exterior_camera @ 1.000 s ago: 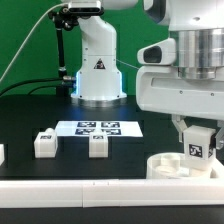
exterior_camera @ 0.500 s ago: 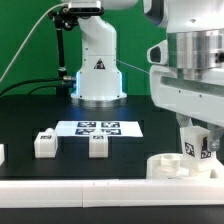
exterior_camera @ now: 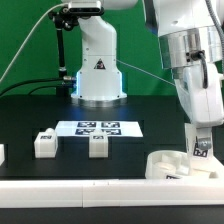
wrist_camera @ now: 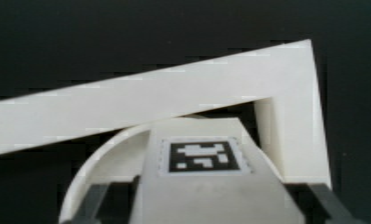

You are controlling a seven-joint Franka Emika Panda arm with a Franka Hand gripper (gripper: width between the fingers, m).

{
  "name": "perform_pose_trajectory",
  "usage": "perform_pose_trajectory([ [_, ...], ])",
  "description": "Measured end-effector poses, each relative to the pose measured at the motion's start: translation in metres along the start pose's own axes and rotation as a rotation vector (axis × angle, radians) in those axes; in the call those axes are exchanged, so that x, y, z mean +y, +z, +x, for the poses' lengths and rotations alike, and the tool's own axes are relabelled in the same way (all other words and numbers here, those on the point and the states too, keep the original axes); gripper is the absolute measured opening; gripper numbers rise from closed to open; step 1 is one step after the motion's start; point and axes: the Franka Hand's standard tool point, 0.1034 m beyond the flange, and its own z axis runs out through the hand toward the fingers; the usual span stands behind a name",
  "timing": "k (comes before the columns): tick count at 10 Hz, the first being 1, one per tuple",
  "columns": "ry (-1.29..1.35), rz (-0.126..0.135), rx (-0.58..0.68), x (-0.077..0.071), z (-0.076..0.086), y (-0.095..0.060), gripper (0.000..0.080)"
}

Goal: Assemble stool

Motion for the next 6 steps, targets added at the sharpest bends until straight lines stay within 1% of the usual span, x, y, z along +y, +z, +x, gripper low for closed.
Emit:
perform_pose_trajectory([
  [2,0.067,0.000,-0.012,0.0001,-0.0003,0.0001,0.0337],
  [4,0.052,-0.001,-0.012,0.0005,-0.0009,0.0004,0.0346],
  [5,0.006,-0.005,-0.013,0.0007,-0.0005,-0.0004,0.0528],
  [6,-0.121,-0.031,-0.020,0.0012,0.0019,-0.0053,0.0528],
])
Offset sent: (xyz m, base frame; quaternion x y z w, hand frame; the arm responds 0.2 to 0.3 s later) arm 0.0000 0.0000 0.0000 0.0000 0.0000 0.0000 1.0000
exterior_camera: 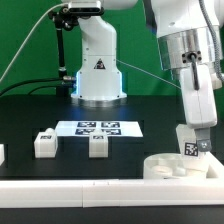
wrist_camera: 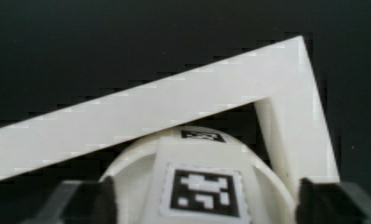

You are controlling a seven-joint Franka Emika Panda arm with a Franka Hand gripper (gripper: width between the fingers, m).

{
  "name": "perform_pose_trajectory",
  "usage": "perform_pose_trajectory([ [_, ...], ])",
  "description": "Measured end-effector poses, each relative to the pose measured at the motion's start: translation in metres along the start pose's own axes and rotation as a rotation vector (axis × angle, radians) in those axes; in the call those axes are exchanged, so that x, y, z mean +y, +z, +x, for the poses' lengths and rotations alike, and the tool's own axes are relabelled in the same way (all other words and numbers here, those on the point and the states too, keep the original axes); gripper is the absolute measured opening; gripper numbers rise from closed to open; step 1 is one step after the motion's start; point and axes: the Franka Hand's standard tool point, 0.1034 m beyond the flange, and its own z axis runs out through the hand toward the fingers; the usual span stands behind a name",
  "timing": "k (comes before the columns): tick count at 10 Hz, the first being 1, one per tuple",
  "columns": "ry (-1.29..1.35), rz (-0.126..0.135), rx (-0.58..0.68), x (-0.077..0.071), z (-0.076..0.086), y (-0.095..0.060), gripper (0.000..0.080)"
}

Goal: Assemble stool

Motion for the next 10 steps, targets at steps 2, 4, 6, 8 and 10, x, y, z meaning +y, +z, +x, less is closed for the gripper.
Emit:
perform_pose_trajectory([
  [2,-0.242,-0.020,-0.013,-0.001,0.000,-0.011,0.0644],
  [4,-0.465,-0.019,-0.020,-0.002,-0.004,-0.020,0.0649],
  [6,-0.583,-0.023,-0.020,-0.001,-0.002,-0.017,0.0649],
  [8,-0.754,-0.022,-0.022,-0.001,-0.003,-0.017,0.0649],
  [10,-1.049,-0.078,-0.028,0.006,-0.010,-0.025,0.0649],
])
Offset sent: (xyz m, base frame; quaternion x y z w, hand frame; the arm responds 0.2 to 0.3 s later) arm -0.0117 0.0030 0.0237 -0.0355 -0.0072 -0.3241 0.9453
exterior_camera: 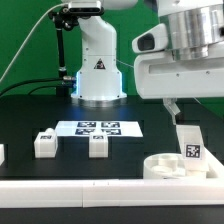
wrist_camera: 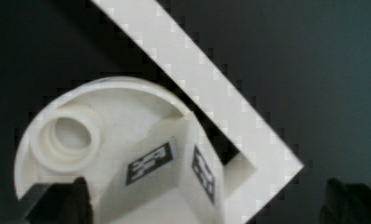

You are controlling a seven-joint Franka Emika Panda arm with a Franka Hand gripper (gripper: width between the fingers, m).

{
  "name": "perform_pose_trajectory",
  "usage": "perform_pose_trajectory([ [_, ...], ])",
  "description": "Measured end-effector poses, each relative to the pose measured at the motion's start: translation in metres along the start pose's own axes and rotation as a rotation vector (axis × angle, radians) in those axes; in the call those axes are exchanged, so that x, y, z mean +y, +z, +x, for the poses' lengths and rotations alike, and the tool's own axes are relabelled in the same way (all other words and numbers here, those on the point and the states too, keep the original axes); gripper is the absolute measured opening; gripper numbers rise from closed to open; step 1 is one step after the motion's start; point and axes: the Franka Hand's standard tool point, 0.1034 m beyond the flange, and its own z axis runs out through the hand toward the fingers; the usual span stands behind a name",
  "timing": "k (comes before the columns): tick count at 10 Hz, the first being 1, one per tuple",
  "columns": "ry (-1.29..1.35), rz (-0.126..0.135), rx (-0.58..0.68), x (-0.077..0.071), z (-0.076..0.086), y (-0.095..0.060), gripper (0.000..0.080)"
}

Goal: Assemble stool

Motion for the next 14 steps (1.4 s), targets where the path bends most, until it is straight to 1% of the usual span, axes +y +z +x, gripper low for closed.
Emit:
perform_pose_trajectory([
  [2,-0.192,-0.003,0.010,0.000,-0.005,-0.016,0.0649],
  [3,-0.348,-0.012,0.015,0.000,-0.003,-0.018,0.0649],
  [4,-0.479,-0.015,0.007,-0.003,0.001,-0.016,0.0649],
  [5,-0.484,-0.015,0.009,-0.002,0.001,-0.016,0.0649],
  [8,-0.700,-0.026,0.007,0.000,0.002,-0.015,0.0649],
  [9,-0.968,-0.069,0.004,0.000,0.006,-0.009,0.0649],
  [10,-1.154,-0.108,-0.008,0.000,0.009,-0.004,0.0649],
  [11,-1.295,-0.142,-0.028,0.002,0.010,0.002,0.0649],
  [12,-1.374,-0.145,-0.041,0.007,0.010,0.005,0.0649],
  [14,-1.467,-0.150,-0.049,0.009,0.013,0.004,0.0649],
])
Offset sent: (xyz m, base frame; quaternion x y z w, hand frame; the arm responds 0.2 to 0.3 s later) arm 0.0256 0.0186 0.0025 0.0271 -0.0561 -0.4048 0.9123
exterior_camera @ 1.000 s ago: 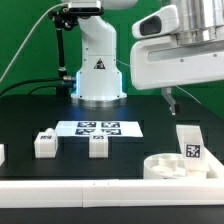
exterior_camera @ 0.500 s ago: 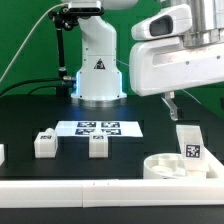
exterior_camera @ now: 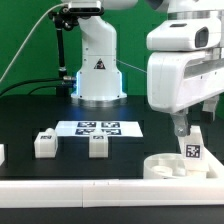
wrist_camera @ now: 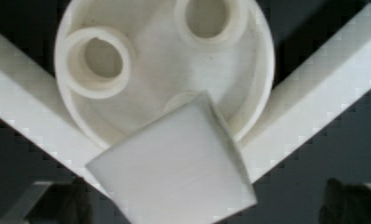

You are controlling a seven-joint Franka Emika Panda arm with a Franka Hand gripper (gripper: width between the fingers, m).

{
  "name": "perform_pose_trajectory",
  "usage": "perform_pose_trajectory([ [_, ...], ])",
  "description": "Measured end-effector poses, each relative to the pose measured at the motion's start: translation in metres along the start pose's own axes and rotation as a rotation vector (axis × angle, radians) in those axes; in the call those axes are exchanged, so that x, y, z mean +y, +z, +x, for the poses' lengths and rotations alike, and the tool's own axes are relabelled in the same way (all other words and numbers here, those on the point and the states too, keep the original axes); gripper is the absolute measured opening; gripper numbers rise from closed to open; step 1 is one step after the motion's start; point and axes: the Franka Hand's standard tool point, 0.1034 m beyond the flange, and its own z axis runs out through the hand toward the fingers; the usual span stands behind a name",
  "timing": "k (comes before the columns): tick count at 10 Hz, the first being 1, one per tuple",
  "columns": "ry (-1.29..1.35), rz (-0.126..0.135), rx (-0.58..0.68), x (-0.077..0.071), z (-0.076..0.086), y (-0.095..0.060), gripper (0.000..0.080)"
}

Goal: Assemble stool

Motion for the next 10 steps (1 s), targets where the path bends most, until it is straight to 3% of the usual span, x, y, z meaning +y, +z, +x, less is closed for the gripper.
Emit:
perform_pose_trajectory([
  [3,-0.079,-0.001,-0.006,0.001,-0.003,0.003,0.0649],
  [5,-0.105,-0.010,-0.025,-0.002,-0.008,0.023,0.0649],
  [7,-0.090,-0.009,-0.026,-0.002,-0.009,0.029,0.0649],
  [8,-0.060,-0.010,-0.026,-0.001,-0.009,0.029,0.0562],
  [9,-0.059,-0.009,-0.027,-0.001,-0.009,0.029,0.0428],
  [10,-0.027,-0.008,-0.026,-0.002,-0.009,0.029,0.0428],
])
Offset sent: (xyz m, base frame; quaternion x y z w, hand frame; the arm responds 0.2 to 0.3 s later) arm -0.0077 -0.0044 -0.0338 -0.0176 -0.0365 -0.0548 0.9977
